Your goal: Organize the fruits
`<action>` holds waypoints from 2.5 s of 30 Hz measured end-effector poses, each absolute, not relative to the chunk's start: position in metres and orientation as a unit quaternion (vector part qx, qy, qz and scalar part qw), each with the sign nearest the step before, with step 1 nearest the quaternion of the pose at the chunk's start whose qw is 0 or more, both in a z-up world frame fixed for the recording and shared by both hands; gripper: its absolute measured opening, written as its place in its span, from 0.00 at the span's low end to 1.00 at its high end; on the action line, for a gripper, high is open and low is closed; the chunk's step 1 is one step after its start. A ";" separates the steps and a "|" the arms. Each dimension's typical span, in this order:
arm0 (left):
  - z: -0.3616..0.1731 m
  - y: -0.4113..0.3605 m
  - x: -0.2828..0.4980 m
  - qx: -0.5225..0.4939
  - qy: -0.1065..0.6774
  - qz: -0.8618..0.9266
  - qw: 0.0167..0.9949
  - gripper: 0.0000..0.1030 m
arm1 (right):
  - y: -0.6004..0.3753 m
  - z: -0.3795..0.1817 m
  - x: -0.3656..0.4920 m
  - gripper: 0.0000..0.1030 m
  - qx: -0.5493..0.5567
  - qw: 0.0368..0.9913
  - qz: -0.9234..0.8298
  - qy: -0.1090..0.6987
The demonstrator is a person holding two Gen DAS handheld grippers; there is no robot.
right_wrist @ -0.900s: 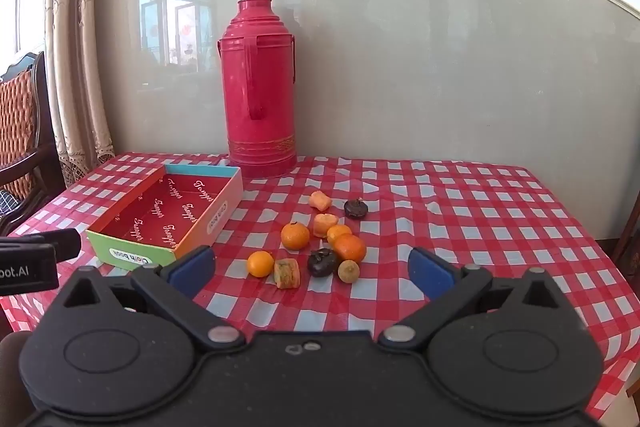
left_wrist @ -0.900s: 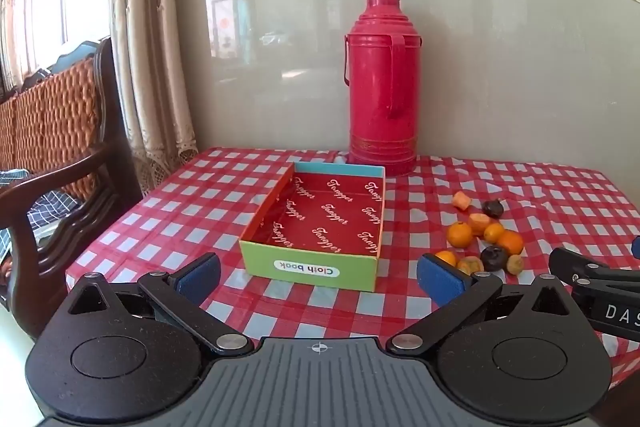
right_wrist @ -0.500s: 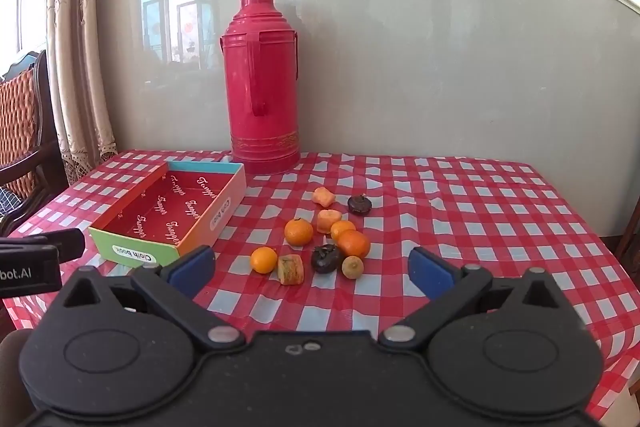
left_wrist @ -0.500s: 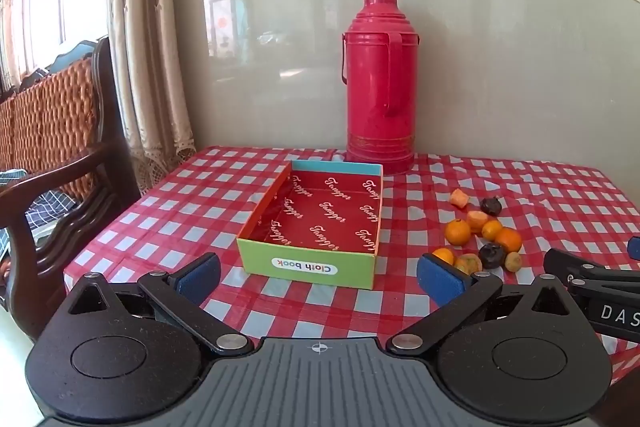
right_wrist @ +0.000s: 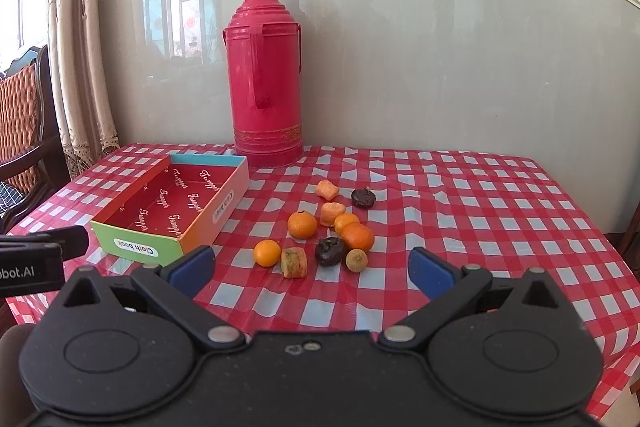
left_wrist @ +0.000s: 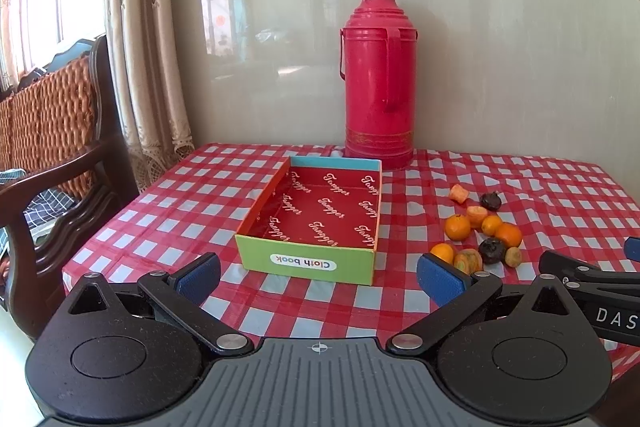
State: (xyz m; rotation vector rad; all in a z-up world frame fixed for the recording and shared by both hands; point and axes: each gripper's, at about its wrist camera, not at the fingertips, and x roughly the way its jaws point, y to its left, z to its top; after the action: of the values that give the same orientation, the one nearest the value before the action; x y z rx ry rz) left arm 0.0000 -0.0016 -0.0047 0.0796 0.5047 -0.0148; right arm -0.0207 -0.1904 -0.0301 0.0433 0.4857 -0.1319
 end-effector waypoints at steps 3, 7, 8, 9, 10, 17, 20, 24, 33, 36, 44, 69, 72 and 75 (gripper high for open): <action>-0.005 -0.002 0.001 0.039 0.250 -0.006 0.967 1.00 | -0.191 -0.030 -0.021 0.95 0.021 0.968 -0.065 0.241; -0.005 -0.002 0.000 0.040 0.250 -0.007 0.967 1.00 | -0.191 -0.031 -0.021 0.95 0.021 0.968 -0.065 0.241; -0.005 -0.002 0.000 0.040 0.251 -0.007 0.967 1.00 | -0.191 -0.031 -0.021 0.95 0.021 0.968 -0.065 0.241; -0.006 -0.002 0.000 0.040 0.251 -0.007 0.967 1.00 | -0.191 -0.031 -0.021 0.95 0.021 0.968 -0.065 0.242; -0.006 -0.001 0.000 0.040 0.251 -0.008 0.967 1.00 | -0.192 -0.031 -0.021 0.95 0.022 0.968 -0.065 0.243; -0.006 -0.003 0.000 0.040 0.252 -0.008 0.967 1.00 | -0.192 -0.031 -0.020 0.95 0.020 0.967 -0.063 0.245; -0.006 -0.003 0.000 0.040 0.252 -0.007 0.967 1.00 | -0.191 -0.031 -0.021 0.95 0.019 0.967 -0.063 0.245; -0.006 -0.003 0.000 0.038 0.252 -0.007 0.967 1.00 | -0.192 -0.032 -0.021 0.95 0.020 0.967 -0.062 0.246; -0.006 -0.004 0.002 0.038 0.252 -0.005 0.967 1.00 | -0.191 -0.032 -0.020 0.95 0.018 0.967 -0.060 0.248; -0.006 -0.004 0.002 0.038 0.253 -0.005 0.967 1.00 | -0.191 -0.033 -0.019 0.95 0.017 0.967 -0.059 0.249; -0.007 -0.003 0.001 0.038 0.254 -0.006 0.966 1.00 | -0.191 -0.033 -0.018 0.95 0.016 0.967 -0.059 0.249; -0.016 -0.023 0.016 0.082 0.253 -0.017 0.964 1.00 | -0.210 -0.046 -0.018 0.95 0.034 0.963 -0.081 0.254; -0.019 -0.031 0.022 0.094 0.248 -0.025 0.964 1.00 | -0.219 -0.049 -0.018 0.95 0.041 0.963 -0.093 0.250; -0.022 -0.043 0.026 0.115 0.239 -0.029 0.964 1.00 | -0.231 -0.051 -0.018 0.95 0.049 0.963 -0.108 0.244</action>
State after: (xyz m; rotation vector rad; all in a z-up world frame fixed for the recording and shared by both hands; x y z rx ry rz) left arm 0.0262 -0.0426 -0.0217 0.2319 0.4845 -0.0581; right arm -0.0176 -0.2308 -0.0508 0.0999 0.4938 -0.2183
